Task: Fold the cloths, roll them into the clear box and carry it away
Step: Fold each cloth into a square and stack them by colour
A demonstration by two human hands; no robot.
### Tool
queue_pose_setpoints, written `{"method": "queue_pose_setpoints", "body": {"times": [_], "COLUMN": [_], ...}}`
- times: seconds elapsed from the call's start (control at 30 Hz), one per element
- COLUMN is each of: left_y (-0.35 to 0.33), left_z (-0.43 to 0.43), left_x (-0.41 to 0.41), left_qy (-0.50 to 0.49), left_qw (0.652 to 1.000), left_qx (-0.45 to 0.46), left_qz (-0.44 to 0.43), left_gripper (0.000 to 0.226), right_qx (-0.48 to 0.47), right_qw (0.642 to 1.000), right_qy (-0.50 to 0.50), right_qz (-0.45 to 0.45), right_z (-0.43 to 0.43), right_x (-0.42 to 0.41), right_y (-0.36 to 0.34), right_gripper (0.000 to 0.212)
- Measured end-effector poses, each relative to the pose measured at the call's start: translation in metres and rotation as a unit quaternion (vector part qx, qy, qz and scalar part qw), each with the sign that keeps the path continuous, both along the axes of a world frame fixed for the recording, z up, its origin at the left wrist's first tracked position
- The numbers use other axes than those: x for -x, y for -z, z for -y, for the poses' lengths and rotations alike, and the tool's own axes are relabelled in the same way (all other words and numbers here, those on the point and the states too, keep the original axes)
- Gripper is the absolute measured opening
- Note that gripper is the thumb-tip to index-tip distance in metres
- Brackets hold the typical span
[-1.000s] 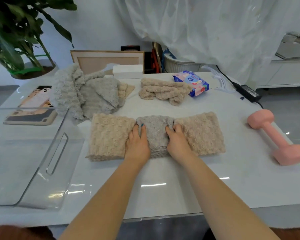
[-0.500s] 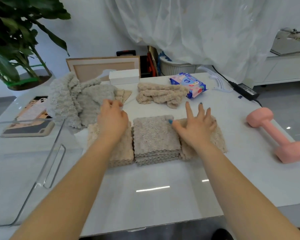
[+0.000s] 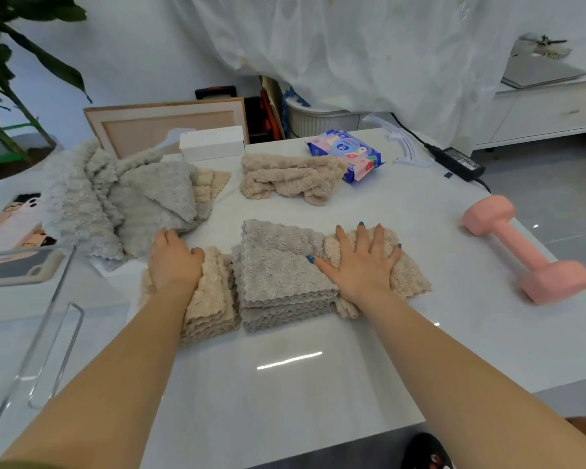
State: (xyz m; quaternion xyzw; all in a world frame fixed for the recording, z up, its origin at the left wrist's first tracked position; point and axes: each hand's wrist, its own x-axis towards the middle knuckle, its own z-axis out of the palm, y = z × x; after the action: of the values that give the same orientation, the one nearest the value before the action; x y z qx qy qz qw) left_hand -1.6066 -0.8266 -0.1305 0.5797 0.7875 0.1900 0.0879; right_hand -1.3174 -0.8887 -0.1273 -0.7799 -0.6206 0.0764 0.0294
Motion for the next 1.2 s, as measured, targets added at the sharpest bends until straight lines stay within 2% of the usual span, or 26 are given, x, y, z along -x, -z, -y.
{"method": "queue_pose_setpoints", "body": {"times": [0.07,0.13,0.33,0.4,0.5,0.6,0.67,0.77,0.83,0.87,0.9,0.97,1.0,1.03,1.1,1.17,1.2], "left_y": [-0.003,-0.009,-0.087,-0.116,-0.141,-0.159,-0.179,-0.209,-0.223,-0.229,-0.234,-0.240,-0.242,-0.241,-0.231,-0.219,-0.214], "left_z": [0.007,0.014,-0.003,-0.006,0.006,0.022,0.034,0.056,0.069,0.076,0.083,0.096,0.100,0.104,0.107,0.111,0.112], "left_x": [0.000,0.004,0.009,0.009,0.002,-0.011,-0.020,-0.036,-0.043,-0.042,-0.041,-0.035,-0.030,-0.024,-0.013,-0.009,-0.009], "left_qy": [-0.007,-0.009,0.042,0.057,0.088,0.145,0.157,0.187,0.223,0.235,0.244,0.262,0.264,0.263,0.276,0.312,0.328], "left_qw": [0.994,0.985,0.975,0.970,0.961,0.939,0.928,0.916,0.897,0.887,0.881,0.893,0.907,0.918,0.925,0.920,0.926], "left_qx": [-0.093,-0.147,-0.212,-0.235,-0.260,-0.300,-0.309,-0.251,-0.206,-0.184,-0.167,-0.165,-0.170,-0.174,-0.153,-0.099,-0.066], "left_qz": [0.049,0.091,0.060,0.040,0.027,0.081,0.135,0.251,0.322,0.352,0.368,0.326,0.282,0.243,0.214,0.215,0.176], "left_gripper": [0.047,0.038,0.029,0.030,0.032,0.028,0.027,0.027,0.027,0.029,0.031,0.036,0.039,0.040,0.035,0.029,0.043], "right_qx": [0.003,0.014,0.097,0.065,-0.017,-0.073,-0.093,-0.090,-0.064,-0.054,-0.042,-0.029,-0.039,-0.054,-0.071,-0.090,-0.103], "right_qw": [1.000,1.000,0.994,0.995,0.993,0.978,0.952,0.905,0.876,0.863,0.851,0.840,0.832,0.816,0.744,0.682,0.670], "right_qy": [-0.002,-0.008,-0.005,0.014,-0.001,-0.072,-0.118,-0.164,-0.162,-0.149,-0.134,-0.091,-0.051,-0.005,0.055,0.047,0.032], "right_qz": [0.002,0.002,-0.057,-0.074,-0.117,-0.181,-0.268,-0.381,-0.450,-0.480,-0.507,-0.534,-0.550,-0.576,-0.663,-0.725,-0.734], "right_z": [0.001,0.002,0.002,0.003,0.009,0.015,0.018,0.025,0.029,0.032,0.034,0.037,0.038,0.040,0.047,0.055,0.058], "right_x": [0.000,0.000,0.000,0.004,0.022,0.045,0.060,0.081,0.095,0.102,0.109,0.117,0.117,0.115,0.105,0.093,0.087], "right_y": [-0.001,-0.003,-0.035,-0.049,-0.074,-0.098,-0.112,-0.130,-0.136,-0.138,-0.140,-0.140,-0.139,-0.139,-0.142,-0.149,-0.154], "right_gripper": [0.089,0.090,0.091,0.087,0.069,0.058,0.053,0.058,0.073,0.075,0.067,0.028,0.017,0.021,0.029,0.034,0.034]}}
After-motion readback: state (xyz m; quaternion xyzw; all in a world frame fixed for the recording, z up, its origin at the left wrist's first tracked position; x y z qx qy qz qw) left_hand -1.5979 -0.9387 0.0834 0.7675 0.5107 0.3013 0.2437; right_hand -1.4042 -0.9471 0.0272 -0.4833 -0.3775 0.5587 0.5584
